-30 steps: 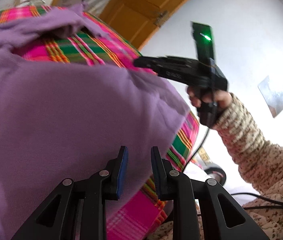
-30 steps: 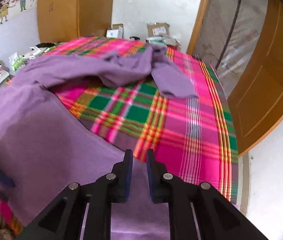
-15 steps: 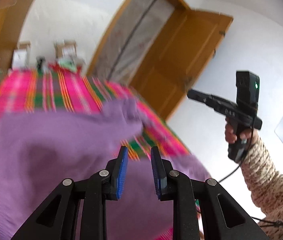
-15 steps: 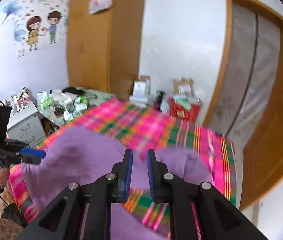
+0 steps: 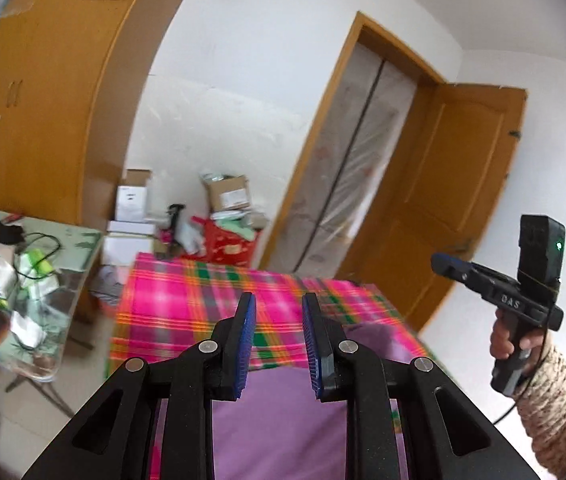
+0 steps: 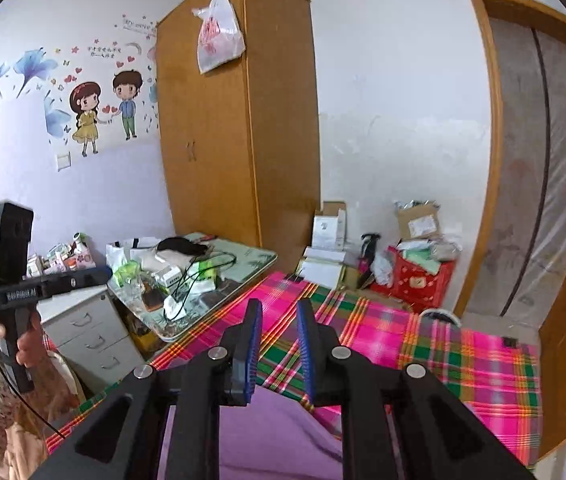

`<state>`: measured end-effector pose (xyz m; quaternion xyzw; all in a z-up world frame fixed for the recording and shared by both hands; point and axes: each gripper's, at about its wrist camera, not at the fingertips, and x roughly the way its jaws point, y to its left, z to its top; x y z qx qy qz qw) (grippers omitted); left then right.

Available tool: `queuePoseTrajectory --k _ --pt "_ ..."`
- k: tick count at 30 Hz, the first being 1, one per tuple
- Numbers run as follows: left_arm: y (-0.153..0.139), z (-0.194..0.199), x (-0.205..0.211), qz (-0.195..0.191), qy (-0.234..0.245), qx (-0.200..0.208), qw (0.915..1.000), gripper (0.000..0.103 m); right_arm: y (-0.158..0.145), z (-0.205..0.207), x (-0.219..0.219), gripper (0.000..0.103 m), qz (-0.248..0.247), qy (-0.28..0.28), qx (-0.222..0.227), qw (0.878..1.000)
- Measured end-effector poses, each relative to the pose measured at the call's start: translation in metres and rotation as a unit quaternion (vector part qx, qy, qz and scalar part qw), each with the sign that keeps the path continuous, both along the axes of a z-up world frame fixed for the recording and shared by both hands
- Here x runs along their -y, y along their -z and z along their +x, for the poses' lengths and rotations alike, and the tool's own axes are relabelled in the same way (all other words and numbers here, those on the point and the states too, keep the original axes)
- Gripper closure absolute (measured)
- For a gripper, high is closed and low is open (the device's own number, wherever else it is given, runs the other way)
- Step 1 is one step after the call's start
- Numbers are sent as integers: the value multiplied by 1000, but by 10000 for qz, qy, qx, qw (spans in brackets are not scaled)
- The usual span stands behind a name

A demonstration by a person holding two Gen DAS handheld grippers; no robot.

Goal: Fold clothes

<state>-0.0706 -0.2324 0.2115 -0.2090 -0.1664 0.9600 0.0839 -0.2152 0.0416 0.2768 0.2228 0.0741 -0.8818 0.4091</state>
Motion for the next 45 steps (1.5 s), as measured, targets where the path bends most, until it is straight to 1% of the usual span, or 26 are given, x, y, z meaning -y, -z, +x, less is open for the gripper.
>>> queuePoseTrajectory --k 2,4,7,12,14,16,18,20,21,22,24,26,27,28,29,30,33,36,40,43,45 --pt "7 -12 11 -32 -35 181 9998 79 20 -8 13 84 135 -17 57 9999" --pt "25 -23 12 -91 -13 389 9992 79 39 -15 20 84 172 -38 152 9997" --pt "53 -35 3 14 115 534 9985 79 67 -28 28 84 189 -66 473 9987" --pt "99 -53 -11 190 329 774 9963 79 94 -39 29 84 263 -44 670 9974" --pt "118 -60 -17 261 415 869 9950 79 101 -40 27 84 326 -65 670 9972" --pt "135 -67 -27 326 412 924 9943 79 109 -42 27 84 499 -52 660 9966" --pt "150 -72 -40 290 463 1044 9930 79 117 -45 27 82 702 -47 677 9952" --pt "162 -78 -56 44 568 1294 9900 79 128 -50 27 78 1032 15 748 9918" --pt "169 -83 -66 -234 607 1462 9871 79 133 -54 28 76 1231 28 802 9891" --pt "172 -83 -72 -459 608 1542 9851 79 140 -57 29 74 1455 -20 886 9854" --pt "174 -87 -73 -783 427 1623 9827 79 152 -64 30 73 1814 -92 979 9785" --pt "169 -89 -66 -910 231 1549 9835 79 162 -70 30 72 2147 -186 1083 9705" --pt "168 -92 -62 -1024 156 1526 9828 78 168 -74 29 72 2240 -221 1151 9675" --pt "166 -95 -59 -1138 81 1504 9820 76 172 -77 28 70 2289 -252 1237 9652" --pt "167 -99 -58 -1251 94 1534 9802 70 177 -82 26 69 2349 -285 1360 9620" --pt "168 -102 -57 -1364 109 1566 9781 68 182 -87 25 67 2413 -309 1468 9588" --pt "178 -116 -49 -1380 207 1899 9718 68 192 -93 24 66 2610 -331 1589 9516" --pt "184 -119 -47 -1612 137 1979 9668 68 202 -95 29 66 2735 -473 1828 9432" --pt "193 -126 -42 -1592 289 2145 9632 68 215 -99 39 66 2951 -570 1951 9336" --pt "200 -129 -43 -1658 301 2274 9591 68 223 -104 45 66 3177 -407 1963 9268" --pt "205 -133 -42 -1680 290 2382 9561 68 227 -107 45 66 3222 -391 2003 9244"
